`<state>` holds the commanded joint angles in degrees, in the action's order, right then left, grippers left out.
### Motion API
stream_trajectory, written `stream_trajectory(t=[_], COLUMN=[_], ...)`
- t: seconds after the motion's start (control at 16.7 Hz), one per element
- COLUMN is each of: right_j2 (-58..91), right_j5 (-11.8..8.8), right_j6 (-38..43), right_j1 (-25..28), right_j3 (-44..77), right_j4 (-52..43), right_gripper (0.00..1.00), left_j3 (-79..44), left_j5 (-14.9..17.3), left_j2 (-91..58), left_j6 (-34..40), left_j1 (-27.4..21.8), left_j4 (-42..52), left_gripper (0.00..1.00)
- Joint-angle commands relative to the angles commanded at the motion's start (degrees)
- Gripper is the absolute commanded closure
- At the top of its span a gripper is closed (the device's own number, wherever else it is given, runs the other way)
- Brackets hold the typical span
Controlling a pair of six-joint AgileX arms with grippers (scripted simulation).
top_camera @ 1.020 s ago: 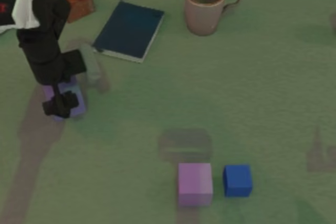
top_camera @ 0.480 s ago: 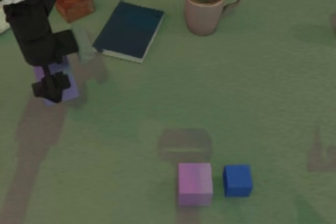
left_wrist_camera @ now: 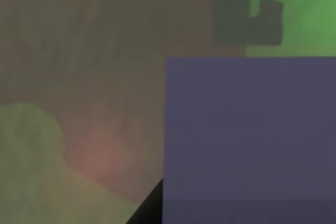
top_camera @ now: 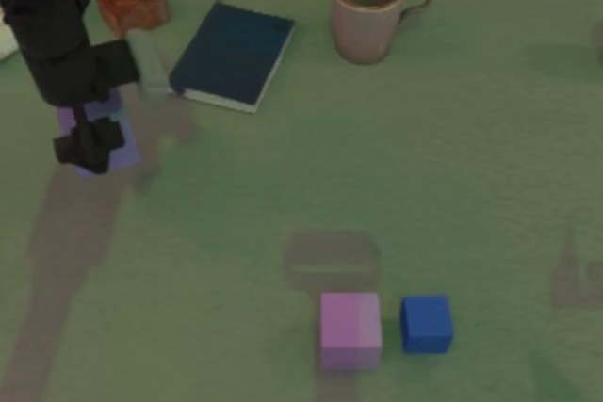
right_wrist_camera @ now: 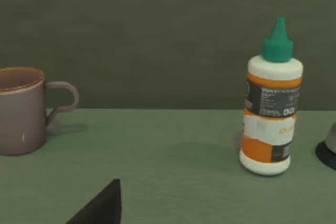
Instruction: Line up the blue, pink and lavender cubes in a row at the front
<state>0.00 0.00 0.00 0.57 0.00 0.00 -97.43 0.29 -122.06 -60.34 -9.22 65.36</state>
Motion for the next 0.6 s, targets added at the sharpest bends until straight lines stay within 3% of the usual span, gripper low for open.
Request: stream_trajectory(t=[0.18,0.6], right_j2=[0.0,0.0], right_j5=[0.0,0.0], right_j6=[0.0,0.0], right_j1=[0.0,0.0], right_j3=[0.0,0.0], right_j4=[0.0,0.0], right_gripper=[0.0,0.0], left_j3=[5.27,25.42], left_j5=[-0.02,-0.03], left_j2=[4.67,21.43], left_j6=[1.59,7.37], left_j1=[-5.1,-24.5], left_j4=[-0.91,-3.78], left_gripper=[1.0,1.0])
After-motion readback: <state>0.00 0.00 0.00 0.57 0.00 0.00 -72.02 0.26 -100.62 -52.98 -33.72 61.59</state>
